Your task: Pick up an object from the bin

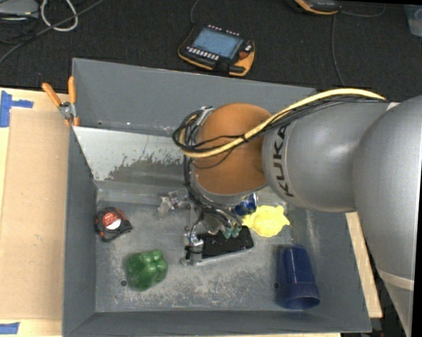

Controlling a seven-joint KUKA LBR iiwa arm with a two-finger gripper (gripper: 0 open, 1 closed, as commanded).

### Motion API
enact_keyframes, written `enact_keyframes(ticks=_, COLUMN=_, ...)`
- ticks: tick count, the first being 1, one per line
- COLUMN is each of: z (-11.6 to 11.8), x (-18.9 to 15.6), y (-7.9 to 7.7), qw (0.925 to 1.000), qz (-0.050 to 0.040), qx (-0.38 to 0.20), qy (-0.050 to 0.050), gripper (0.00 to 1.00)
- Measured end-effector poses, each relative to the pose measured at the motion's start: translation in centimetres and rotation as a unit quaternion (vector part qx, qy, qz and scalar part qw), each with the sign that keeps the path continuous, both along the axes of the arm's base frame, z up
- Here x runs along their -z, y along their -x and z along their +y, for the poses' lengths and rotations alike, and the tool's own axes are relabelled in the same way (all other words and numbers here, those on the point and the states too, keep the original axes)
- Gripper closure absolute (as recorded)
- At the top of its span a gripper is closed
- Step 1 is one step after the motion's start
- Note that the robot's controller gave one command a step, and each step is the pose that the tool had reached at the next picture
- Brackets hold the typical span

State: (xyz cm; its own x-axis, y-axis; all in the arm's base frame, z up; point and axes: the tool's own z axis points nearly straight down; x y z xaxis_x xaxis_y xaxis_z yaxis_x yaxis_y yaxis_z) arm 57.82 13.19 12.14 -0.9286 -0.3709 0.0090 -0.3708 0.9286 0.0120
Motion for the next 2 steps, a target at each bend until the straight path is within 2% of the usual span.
enact_keyframes(ticks=1, z=-0.2, x=0.3, y=-0.1, qw=0.9996, qz=0.0028, qx=0.027, qy=0.002, gripper=0.0)
enact_keyframes(ticks=2, z=-6.6, x=-1.8, y=-0.6, qw=0.9995, qz=0.0006, qx=-0.031, qy=0.001, gripper=0.0)
